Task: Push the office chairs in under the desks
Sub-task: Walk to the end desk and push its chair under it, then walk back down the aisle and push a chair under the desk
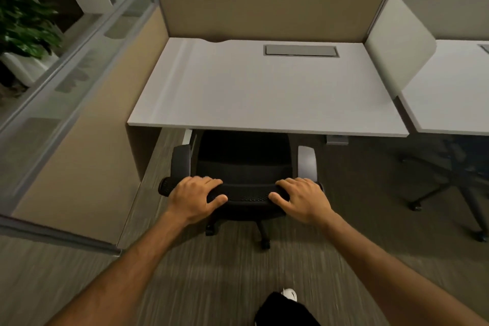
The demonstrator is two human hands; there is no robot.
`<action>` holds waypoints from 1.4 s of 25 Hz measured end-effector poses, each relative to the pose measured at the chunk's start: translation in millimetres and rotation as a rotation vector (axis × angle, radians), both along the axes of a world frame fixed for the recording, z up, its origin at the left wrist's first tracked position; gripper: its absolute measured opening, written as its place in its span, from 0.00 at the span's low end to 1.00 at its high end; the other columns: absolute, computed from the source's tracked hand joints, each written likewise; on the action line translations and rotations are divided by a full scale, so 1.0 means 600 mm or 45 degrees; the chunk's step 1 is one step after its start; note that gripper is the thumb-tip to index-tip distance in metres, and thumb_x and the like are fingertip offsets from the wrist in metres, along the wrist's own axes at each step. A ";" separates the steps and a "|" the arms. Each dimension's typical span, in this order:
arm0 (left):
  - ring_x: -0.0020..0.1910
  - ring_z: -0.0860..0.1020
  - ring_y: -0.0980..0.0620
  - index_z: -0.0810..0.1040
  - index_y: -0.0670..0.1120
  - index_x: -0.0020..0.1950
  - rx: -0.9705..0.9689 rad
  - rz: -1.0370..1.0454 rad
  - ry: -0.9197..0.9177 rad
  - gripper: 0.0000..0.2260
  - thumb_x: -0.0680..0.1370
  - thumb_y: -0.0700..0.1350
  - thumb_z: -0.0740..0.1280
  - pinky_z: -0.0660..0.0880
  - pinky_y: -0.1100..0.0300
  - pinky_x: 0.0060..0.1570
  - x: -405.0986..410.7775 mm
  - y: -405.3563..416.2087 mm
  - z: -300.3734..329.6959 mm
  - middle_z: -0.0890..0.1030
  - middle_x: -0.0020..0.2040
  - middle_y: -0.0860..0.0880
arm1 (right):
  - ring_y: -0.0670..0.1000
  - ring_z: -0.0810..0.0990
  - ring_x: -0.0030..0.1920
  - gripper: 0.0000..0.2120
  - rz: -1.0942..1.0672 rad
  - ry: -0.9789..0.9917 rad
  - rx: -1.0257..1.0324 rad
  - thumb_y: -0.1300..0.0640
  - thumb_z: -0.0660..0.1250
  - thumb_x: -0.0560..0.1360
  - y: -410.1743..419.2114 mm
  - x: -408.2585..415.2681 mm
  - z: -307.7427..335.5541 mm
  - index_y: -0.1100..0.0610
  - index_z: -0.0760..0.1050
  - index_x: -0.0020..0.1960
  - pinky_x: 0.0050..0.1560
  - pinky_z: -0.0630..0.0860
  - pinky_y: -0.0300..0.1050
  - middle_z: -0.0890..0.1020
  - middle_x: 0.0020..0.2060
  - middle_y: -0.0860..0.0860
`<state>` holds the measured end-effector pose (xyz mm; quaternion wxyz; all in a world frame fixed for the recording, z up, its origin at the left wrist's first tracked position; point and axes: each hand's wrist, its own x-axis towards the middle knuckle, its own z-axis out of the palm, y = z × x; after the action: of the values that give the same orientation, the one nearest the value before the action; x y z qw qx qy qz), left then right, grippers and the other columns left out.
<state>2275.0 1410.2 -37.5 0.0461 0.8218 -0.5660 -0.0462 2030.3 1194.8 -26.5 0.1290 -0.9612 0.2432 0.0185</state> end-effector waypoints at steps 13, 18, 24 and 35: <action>0.52 0.79 0.53 0.76 0.55 0.68 -0.018 -0.046 0.018 0.32 0.79 0.74 0.47 0.74 0.52 0.56 0.182 -0.154 -0.008 0.82 0.55 0.56 | 0.49 0.78 0.56 0.38 -0.039 0.079 0.076 0.27 0.42 0.77 -0.135 0.165 0.012 0.49 0.73 0.70 0.62 0.71 0.52 0.82 0.57 0.48; 0.48 0.77 0.55 0.77 0.56 0.64 0.086 -0.072 0.126 0.35 0.76 0.76 0.44 0.73 0.52 0.55 0.242 -0.190 0.012 0.80 0.51 0.56 | 0.50 0.79 0.57 0.38 -0.065 0.108 0.130 0.27 0.44 0.77 -0.157 0.221 0.021 0.50 0.73 0.71 0.62 0.72 0.52 0.82 0.58 0.48; 0.59 0.78 0.54 0.75 0.56 0.69 0.018 -0.328 0.245 0.34 0.76 0.75 0.50 0.73 0.52 0.61 0.233 -0.311 0.058 0.81 0.62 0.56 | 0.51 0.65 0.76 0.31 -0.294 -0.152 0.221 0.32 0.49 0.80 -0.161 0.189 0.014 0.46 0.64 0.77 0.75 0.61 0.50 0.73 0.73 0.48; 0.63 0.76 0.55 0.71 0.54 0.73 -0.138 -1.121 0.349 0.32 0.78 0.73 0.55 0.72 0.58 0.60 -0.136 -0.556 0.118 0.78 0.67 0.54 | 0.48 0.51 0.81 0.31 -1.008 -0.377 0.072 0.35 0.55 0.81 -0.129 -0.173 0.074 0.44 0.56 0.80 0.79 0.52 0.55 0.64 0.78 0.46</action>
<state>2193.1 1076.4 33.2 0.1394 0.4859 -0.8514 -0.1398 1926.5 1117.4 17.9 0.1862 -0.7818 0.5719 -0.1643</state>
